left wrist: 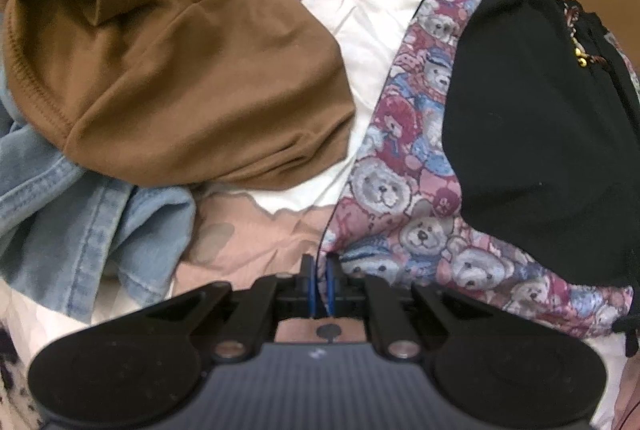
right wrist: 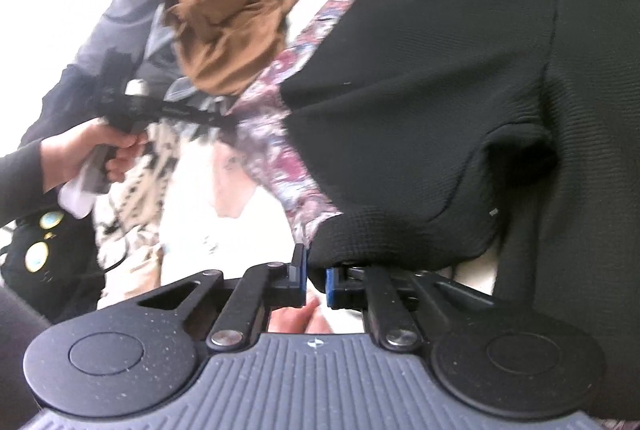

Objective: Fold clothes

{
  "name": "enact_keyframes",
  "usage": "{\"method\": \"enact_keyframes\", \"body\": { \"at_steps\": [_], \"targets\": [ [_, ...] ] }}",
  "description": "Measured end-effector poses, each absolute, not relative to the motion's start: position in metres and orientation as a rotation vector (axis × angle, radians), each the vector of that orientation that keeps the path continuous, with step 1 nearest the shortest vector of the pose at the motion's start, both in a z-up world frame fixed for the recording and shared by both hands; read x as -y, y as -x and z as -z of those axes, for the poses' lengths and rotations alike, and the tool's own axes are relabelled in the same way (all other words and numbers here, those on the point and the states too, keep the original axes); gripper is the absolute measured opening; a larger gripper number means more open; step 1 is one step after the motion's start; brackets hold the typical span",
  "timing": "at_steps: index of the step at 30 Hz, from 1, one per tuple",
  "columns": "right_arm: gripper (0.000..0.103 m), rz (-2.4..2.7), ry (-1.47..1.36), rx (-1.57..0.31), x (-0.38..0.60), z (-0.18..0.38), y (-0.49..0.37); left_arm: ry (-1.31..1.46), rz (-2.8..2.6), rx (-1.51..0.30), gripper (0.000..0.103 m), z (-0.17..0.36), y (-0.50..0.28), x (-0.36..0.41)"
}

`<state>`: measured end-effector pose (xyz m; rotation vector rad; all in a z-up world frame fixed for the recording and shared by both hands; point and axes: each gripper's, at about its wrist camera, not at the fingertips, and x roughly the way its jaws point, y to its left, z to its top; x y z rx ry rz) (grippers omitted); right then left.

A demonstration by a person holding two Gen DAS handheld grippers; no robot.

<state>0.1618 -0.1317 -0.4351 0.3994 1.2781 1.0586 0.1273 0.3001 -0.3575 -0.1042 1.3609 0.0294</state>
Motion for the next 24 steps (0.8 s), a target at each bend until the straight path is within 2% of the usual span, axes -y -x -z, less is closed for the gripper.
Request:
{"method": "enact_keyframes", "body": {
  "at_steps": [7,16,17,18,21,23,24],
  "targets": [
    [0.004,-1.094,-0.591,-1.42,0.145,0.441,-0.152,0.066,-0.015,-1.366,0.006,0.351,-0.125,-0.301],
    [0.007,-0.992,-0.569,-1.462,0.176,0.447,-0.147,0.063,-0.027,-1.369,0.006,0.355,-0.128,-0.3],
    [0.016,-0.96,-0.57,-1.461,0.179,0.449,-0.149,0.064,-0.027,-1.369,0.006,0.354,-0.128,-0.301],
    [0.029,-0.929,-0.572,-1.459,0.183,0.452,-0.152,0.064,-0.027,-1.368,0.006,0.354,-0.128,-0.301],
    [0.048,-0.894,-0.601,-1.417,0.189,0.457,-0.158,0.066,-0.026,-1.369,0.006,0.354,-0.128,-0.301],
    [0.055,-0.917,-0.675,-1.384,0.187,0.463,-0.161,0.066,-0.029,-1.37,0.006,0.355,-0.128,-0.301],
    [0.064,-0.93,-0.714,-1.367,0.186,0.466,-0.163,0.065,-0.03,-1.37,0.006,0.355,-0.128,-0.301]
  ]
}}
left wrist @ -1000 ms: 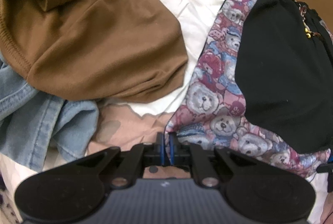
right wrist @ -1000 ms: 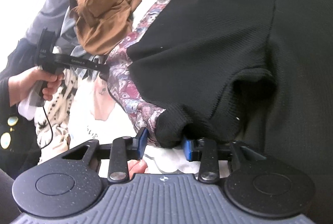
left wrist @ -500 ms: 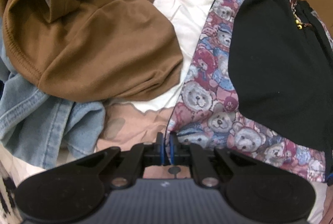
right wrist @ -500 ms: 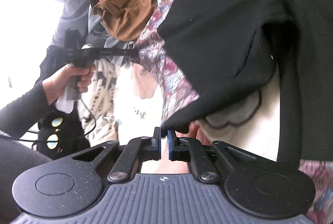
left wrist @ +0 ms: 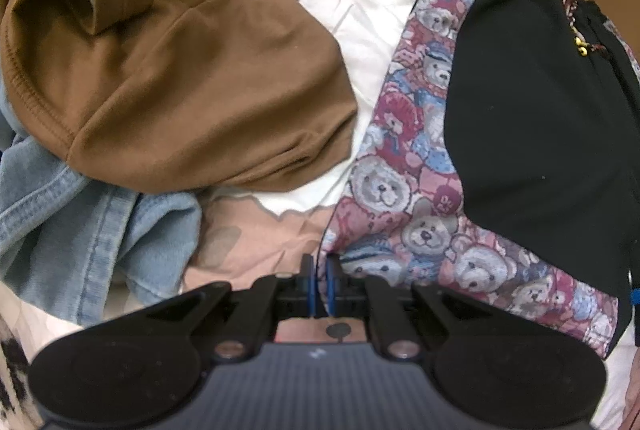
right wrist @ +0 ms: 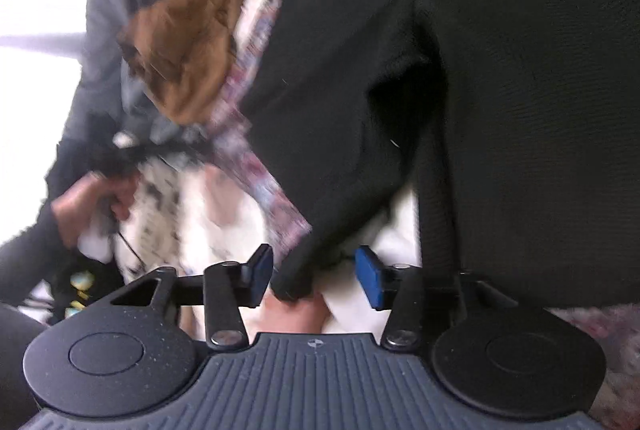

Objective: Fold clothes

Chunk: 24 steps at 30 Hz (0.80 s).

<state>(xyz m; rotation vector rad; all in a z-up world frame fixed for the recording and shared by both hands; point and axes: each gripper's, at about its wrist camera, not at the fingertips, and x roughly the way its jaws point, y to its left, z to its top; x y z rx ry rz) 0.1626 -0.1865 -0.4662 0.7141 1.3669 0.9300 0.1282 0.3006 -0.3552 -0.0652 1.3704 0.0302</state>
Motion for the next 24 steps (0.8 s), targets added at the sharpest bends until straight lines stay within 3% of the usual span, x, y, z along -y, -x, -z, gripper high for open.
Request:
{"method": "enact_keyframes", "body": {
  "at_steps": [5,7,9,10,12,15,20,24],
  "targets": [
    [0.065,-0.941,-0.768,-1.39,0.166,0.486,-0.168,0.06,-0.026,-1.38,0.006,0.353,-0.127,-0.299],
    [0.052,-0.969,-0.785,-1.398,0.158,0.487,-0.172,0.057,-0.021,-1.387,0.006,0.352,-0.126,-0.3],
    [0.007,-0.977,-0.759,-1.423,0.147,0.487,-0.173,0.054,-0.016,-1.395,0.006,0.35,-0.126,-0.301],
    [0.002,-0.984,-0.745,-1.429,0.145,0.486,-0.174,0.054,-0.013,-1.398,0.006,0.349,-0.127,-0.302],
    [0.002,-1.01,-0.735,-1.431,0.144,0.483,-0.173,0.06,-0.013,-1.4,0.006,0.347,-0.127,-0.303],
    [0.002,-1.033,-0.775,-1.428,0.151,0.477,-0.169,0.102,-0.037,-1.397,0.015,0.349,-0.127,-0.308],
    [0.0,-1.01,-0.763,-1.431,0.165,0.475,-0.162,0.219,-0.067,-1.363,0.041,0.356,-0.119,-0.316],
    [0.0,-0.981,-0.749,-1.445,0.167,0.479,-0.159,0.27,-0.09,-1.343,0.046,0.366,-0.116,-0.321]
  ]
}}
